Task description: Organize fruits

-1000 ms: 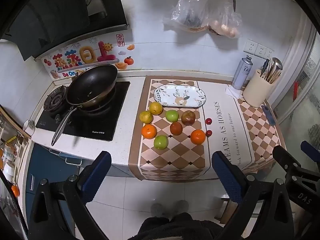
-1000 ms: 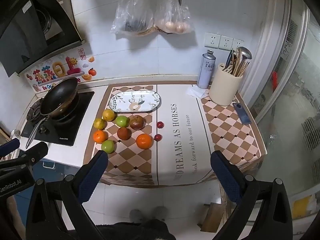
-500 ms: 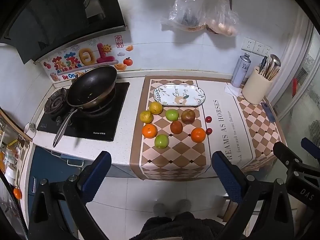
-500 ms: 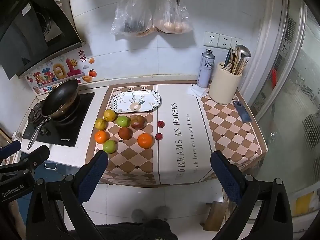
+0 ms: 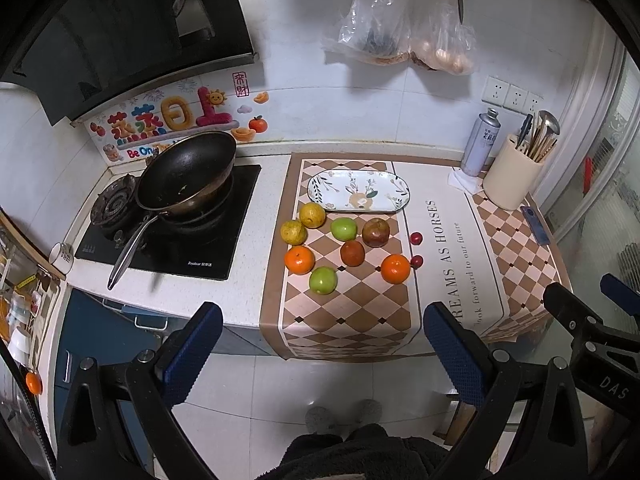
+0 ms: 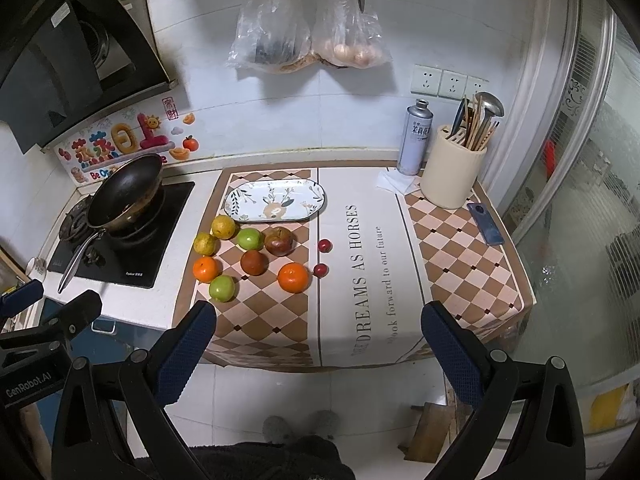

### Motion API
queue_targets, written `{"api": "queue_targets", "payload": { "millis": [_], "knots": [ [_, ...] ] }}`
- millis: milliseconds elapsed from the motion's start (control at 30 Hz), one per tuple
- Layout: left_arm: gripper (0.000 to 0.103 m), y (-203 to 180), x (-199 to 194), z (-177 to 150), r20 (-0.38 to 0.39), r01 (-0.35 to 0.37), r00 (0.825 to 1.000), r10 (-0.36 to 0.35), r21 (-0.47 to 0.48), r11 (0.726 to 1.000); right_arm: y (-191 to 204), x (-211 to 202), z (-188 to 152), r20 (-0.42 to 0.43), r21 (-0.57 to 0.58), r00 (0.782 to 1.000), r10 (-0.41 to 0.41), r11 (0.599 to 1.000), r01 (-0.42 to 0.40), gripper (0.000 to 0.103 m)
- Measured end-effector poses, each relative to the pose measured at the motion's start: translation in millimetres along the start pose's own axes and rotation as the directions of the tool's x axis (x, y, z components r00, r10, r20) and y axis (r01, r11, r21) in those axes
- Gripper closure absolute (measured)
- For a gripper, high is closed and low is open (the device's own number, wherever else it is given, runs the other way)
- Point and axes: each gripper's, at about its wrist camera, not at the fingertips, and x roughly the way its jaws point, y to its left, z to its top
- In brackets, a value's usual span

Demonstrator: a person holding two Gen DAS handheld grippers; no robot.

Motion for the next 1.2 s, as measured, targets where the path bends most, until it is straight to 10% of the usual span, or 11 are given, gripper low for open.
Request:
{"api": "queue_targets", "payload": {
  "millis": [1200],
  "knots": [
    [0.000,11,-30,-12,0.008,0.008,1.000,-0.008,-0.002,1.000,6,-14,-8,0.007,0.003,1.000,0.009,1.000,-0.009,0.000]
  ]
}}
